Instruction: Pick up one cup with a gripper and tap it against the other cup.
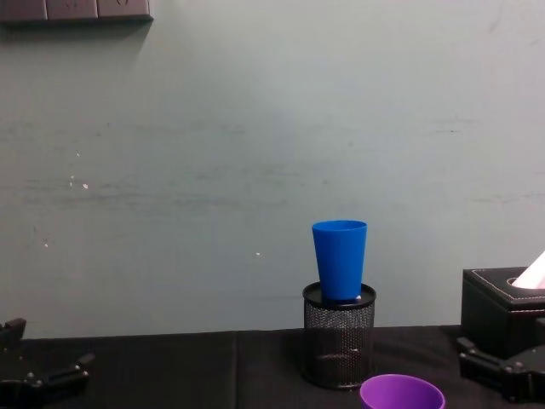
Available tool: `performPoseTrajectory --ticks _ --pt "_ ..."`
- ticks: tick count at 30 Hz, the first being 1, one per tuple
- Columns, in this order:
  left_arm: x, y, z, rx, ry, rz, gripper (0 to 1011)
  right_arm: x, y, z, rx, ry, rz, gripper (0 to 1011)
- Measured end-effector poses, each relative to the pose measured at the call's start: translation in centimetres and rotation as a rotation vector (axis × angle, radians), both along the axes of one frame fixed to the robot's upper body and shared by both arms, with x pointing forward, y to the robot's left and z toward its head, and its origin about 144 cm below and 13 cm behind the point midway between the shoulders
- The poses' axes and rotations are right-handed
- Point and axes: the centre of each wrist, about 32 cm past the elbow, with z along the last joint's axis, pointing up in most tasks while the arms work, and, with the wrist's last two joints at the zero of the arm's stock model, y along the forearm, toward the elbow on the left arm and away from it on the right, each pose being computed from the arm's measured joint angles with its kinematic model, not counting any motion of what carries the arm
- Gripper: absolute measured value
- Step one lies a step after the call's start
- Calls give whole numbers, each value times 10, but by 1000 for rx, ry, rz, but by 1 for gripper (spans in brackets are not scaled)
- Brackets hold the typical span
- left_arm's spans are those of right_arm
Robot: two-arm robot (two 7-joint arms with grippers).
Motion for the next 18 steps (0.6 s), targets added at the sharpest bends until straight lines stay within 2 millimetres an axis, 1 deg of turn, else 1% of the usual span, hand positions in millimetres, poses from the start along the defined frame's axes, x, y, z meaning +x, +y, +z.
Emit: performPoseTrajectory --ticks 4,18 --pt "0 0 0 0 0 0 1000 1 0 -3 19 6 13 1003" --pt "0 0 0 0 0 0 1000 1 0 -2 13 2 17 1003"
